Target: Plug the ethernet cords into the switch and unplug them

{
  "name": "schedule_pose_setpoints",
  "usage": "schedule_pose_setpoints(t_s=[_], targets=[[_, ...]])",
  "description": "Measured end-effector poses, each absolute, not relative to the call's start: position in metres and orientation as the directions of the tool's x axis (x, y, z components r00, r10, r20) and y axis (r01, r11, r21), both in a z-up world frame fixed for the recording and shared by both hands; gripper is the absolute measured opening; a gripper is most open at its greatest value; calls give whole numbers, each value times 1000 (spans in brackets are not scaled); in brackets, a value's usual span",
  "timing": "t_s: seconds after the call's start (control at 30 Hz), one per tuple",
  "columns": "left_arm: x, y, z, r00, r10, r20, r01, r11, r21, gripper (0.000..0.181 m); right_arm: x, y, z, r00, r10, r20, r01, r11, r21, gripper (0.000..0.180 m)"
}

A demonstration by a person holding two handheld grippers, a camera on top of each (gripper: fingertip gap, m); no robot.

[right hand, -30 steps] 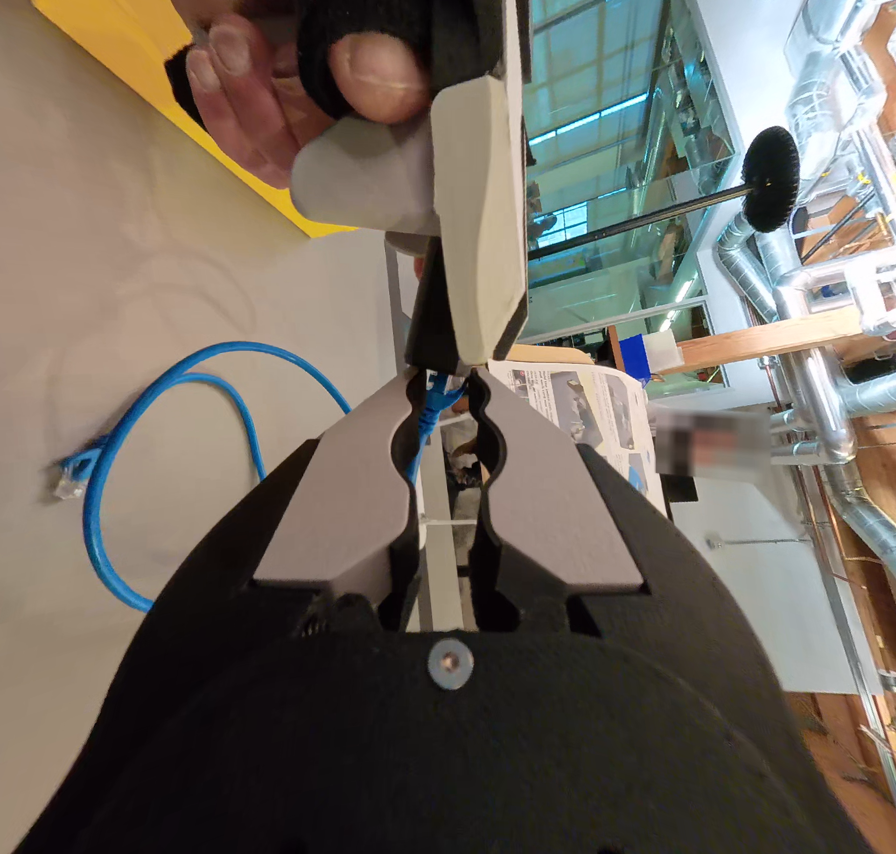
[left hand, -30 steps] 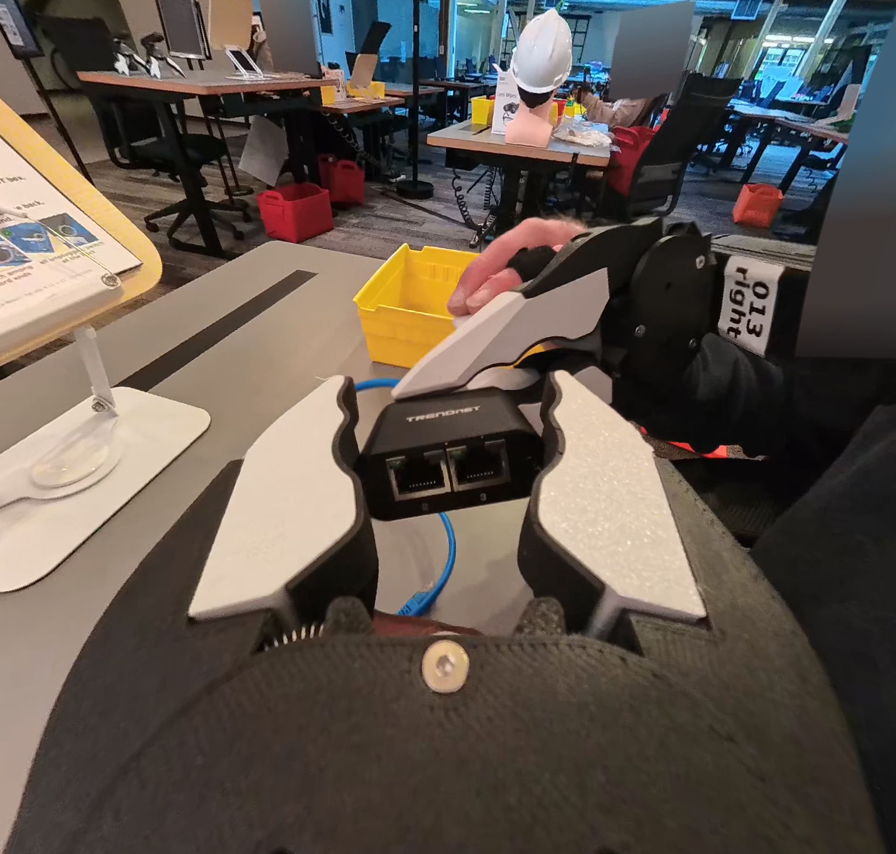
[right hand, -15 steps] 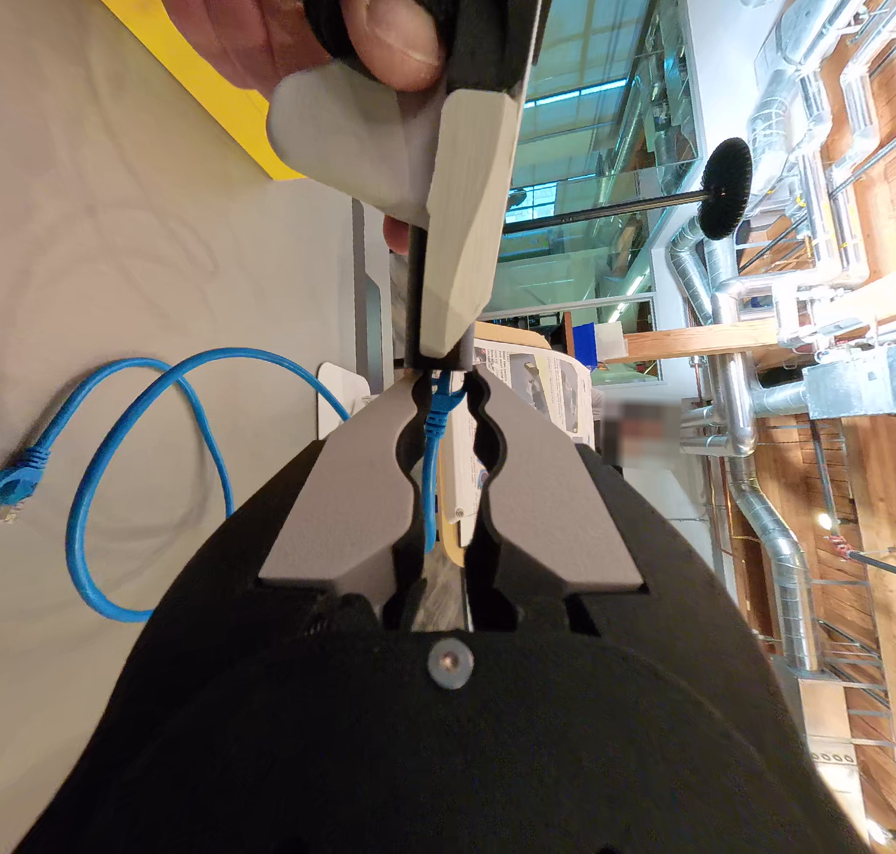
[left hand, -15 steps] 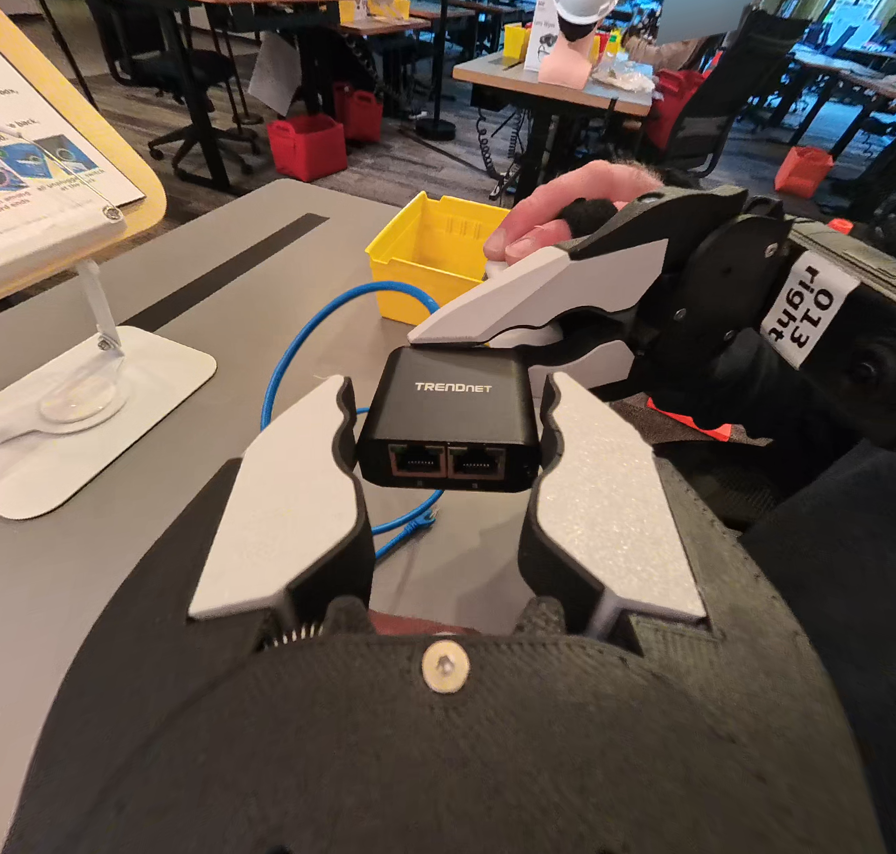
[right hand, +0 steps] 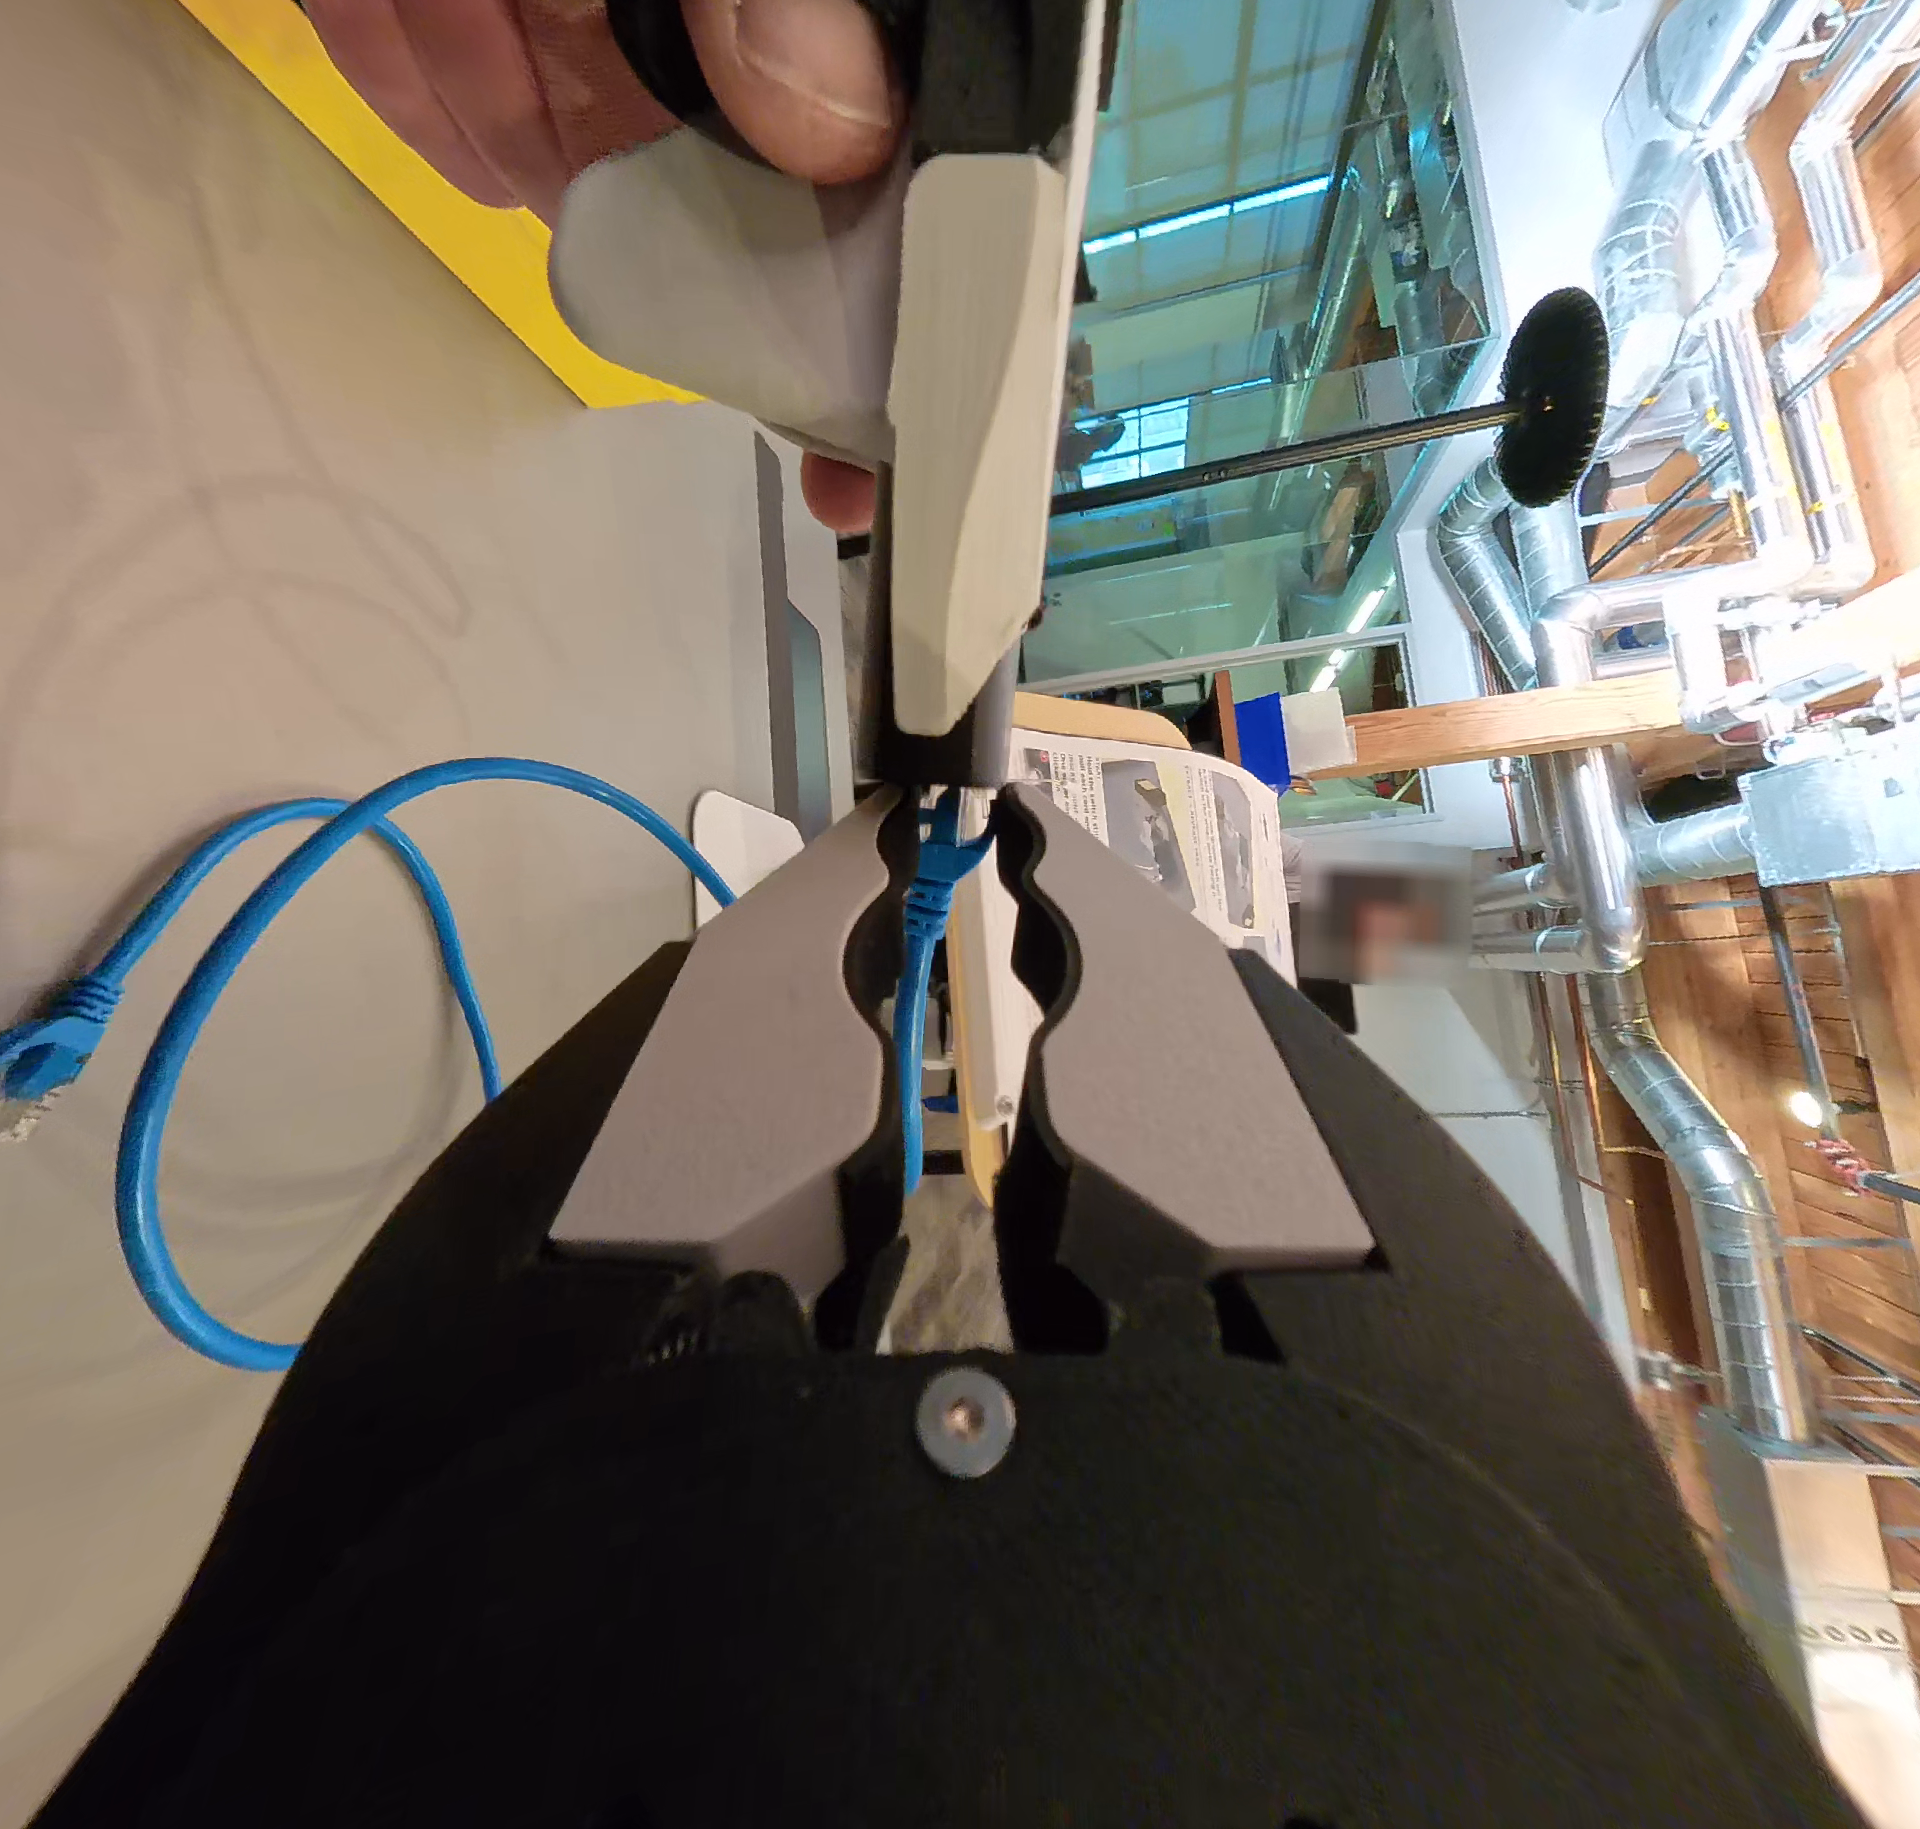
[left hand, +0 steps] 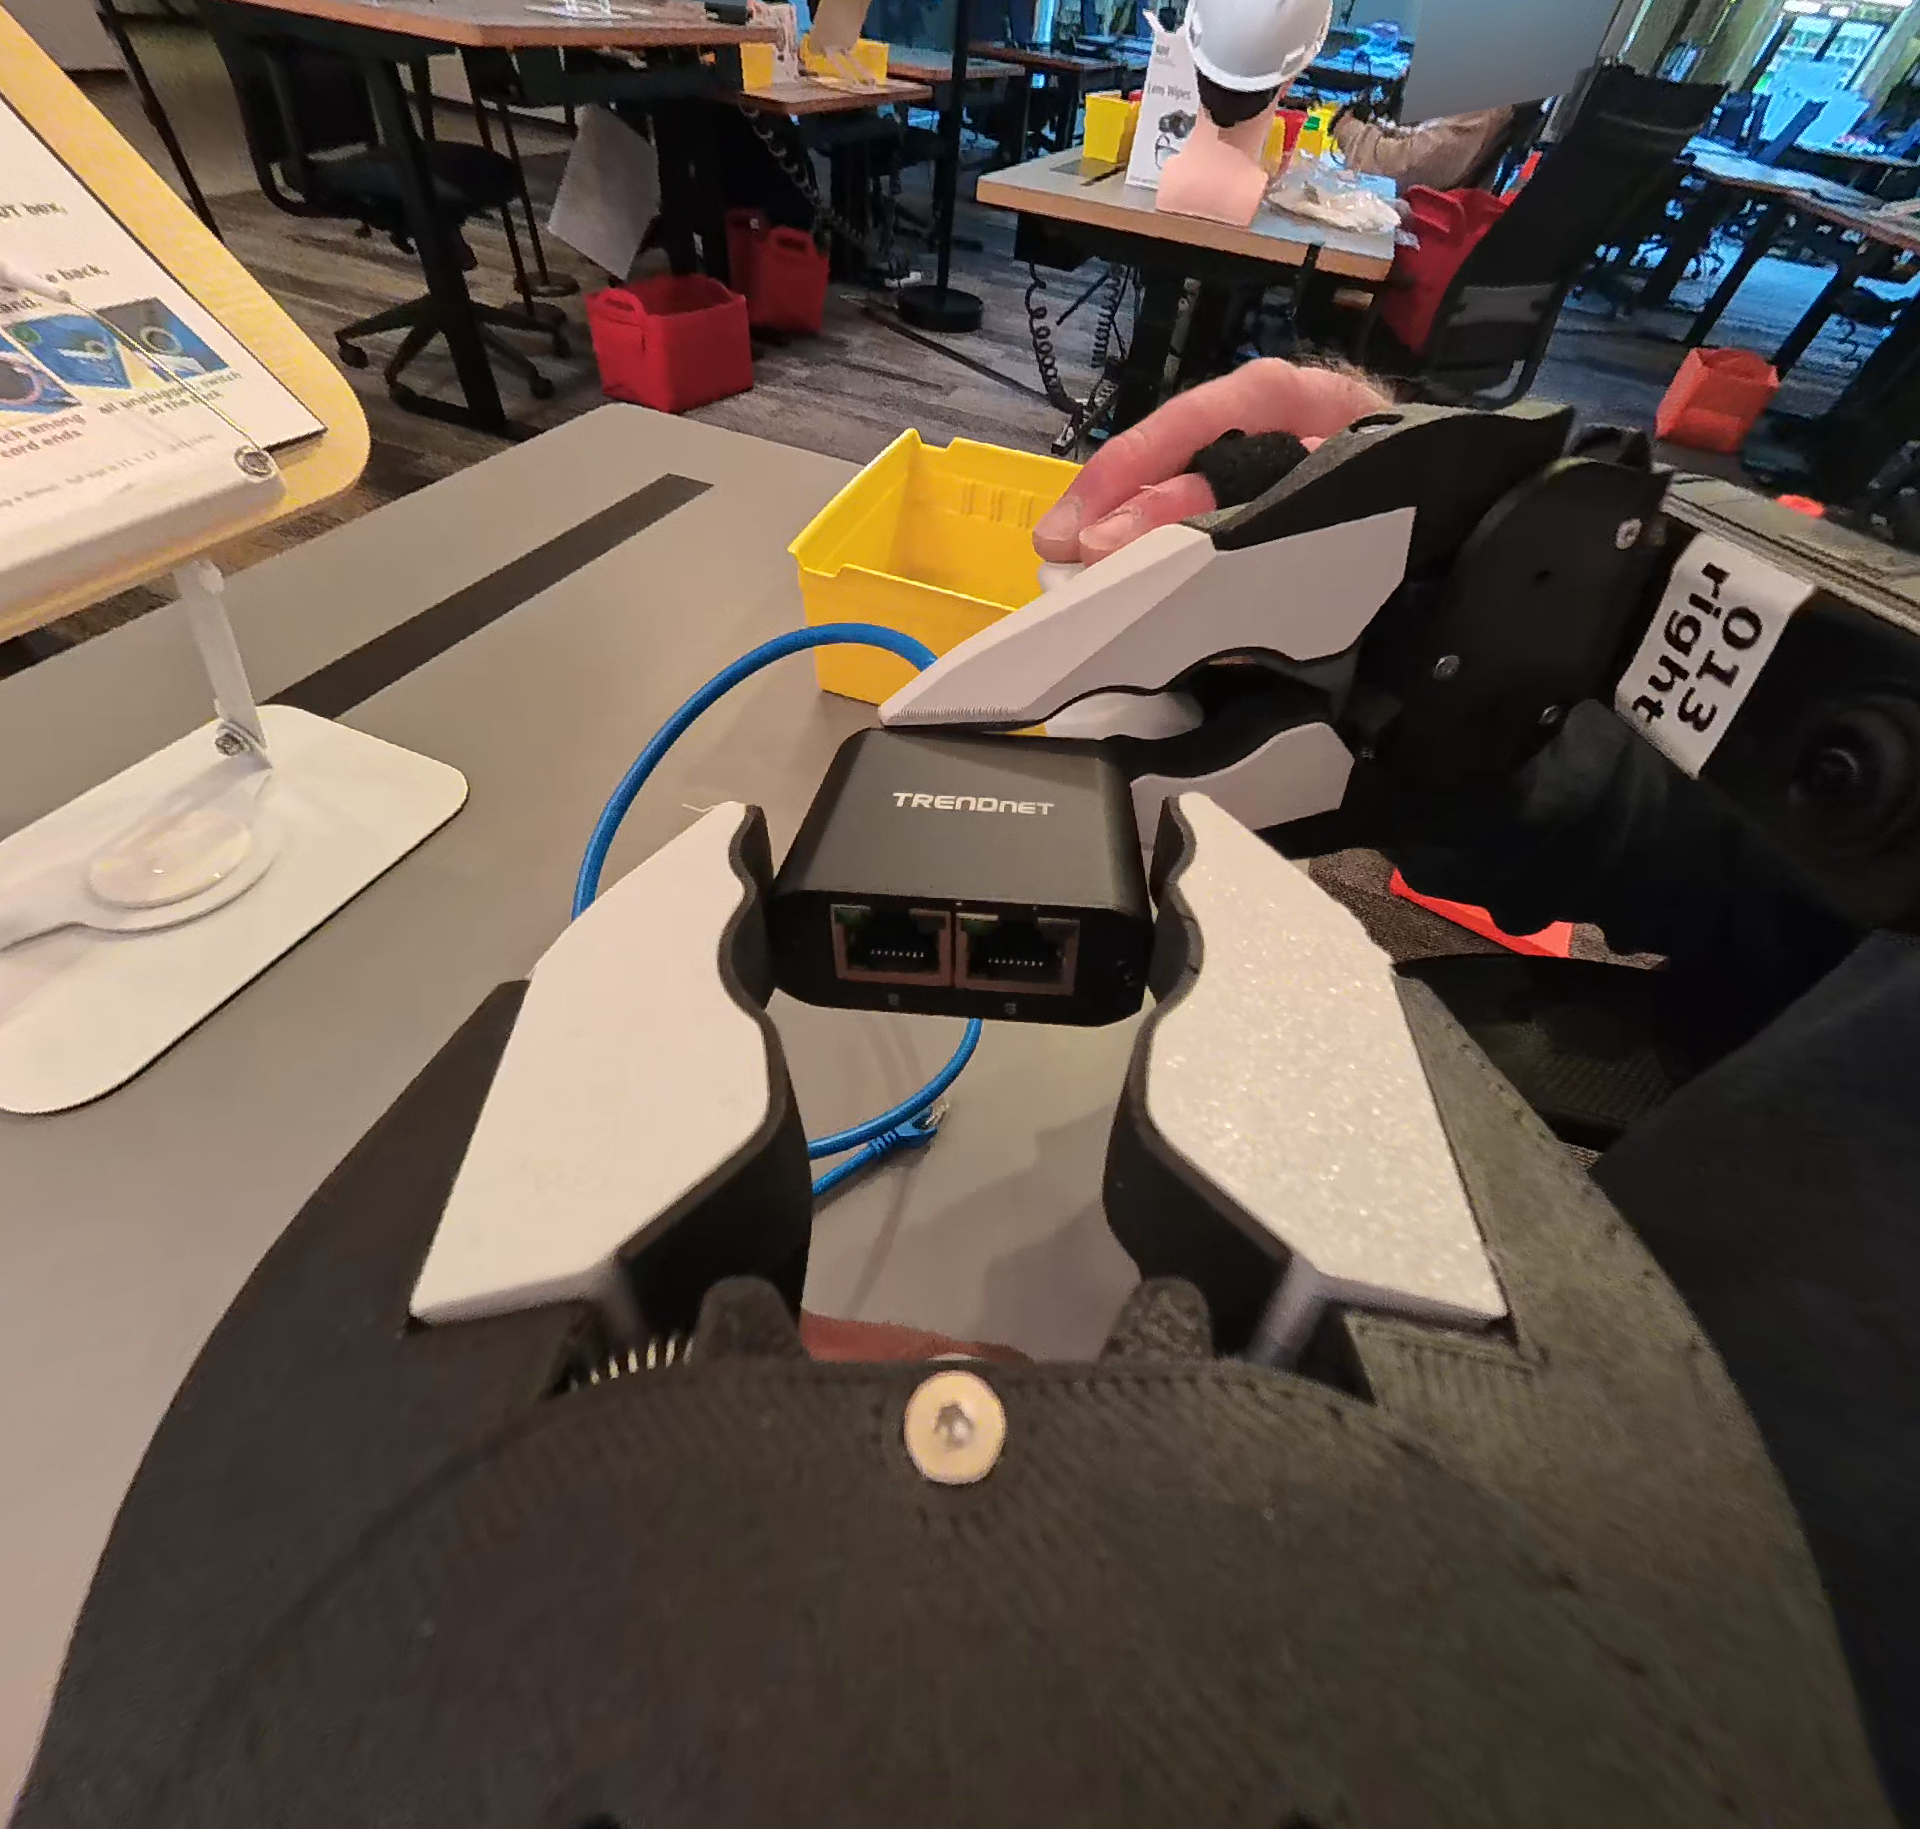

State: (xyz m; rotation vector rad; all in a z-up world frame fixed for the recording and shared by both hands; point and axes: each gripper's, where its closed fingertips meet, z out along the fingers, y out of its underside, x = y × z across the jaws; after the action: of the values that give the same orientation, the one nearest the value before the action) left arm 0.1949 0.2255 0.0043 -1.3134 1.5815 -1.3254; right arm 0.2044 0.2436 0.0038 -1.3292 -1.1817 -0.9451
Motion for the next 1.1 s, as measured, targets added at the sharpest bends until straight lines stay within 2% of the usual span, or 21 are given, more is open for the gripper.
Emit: schedule_pose_setpoints(t_s=[0.23, 0.3, 0.57, 0.83, 1.1], targets=[[192, 224, 6, -275, -952, 133, -260, -60, -964, 70, 201, 242, 5, 188, 132, 973, 977, 76, -199, 10], [192, 222, 7, -278, -950, 141, -263, -65, -962, 79, 201, 242, 4, 186, 131, 974, 978, 75, -197, 10], [189, 224, 7, -260, -958, 125, -247, -59, -967, 64, 204, 241, 2, 202, 124, 971, 975, 67, -212, 10], [191, 225, 5, -253, -960, 121, -231, -61, -971, 63, 206, 241, 0, 207, 122, 971, 974, 69, -216, 10], [191, 229, 5, -228, -961, 158, -184, -117, -976, 63, 207, 244, -2, 265, 122, 956, 957, 84, -276, 13]])
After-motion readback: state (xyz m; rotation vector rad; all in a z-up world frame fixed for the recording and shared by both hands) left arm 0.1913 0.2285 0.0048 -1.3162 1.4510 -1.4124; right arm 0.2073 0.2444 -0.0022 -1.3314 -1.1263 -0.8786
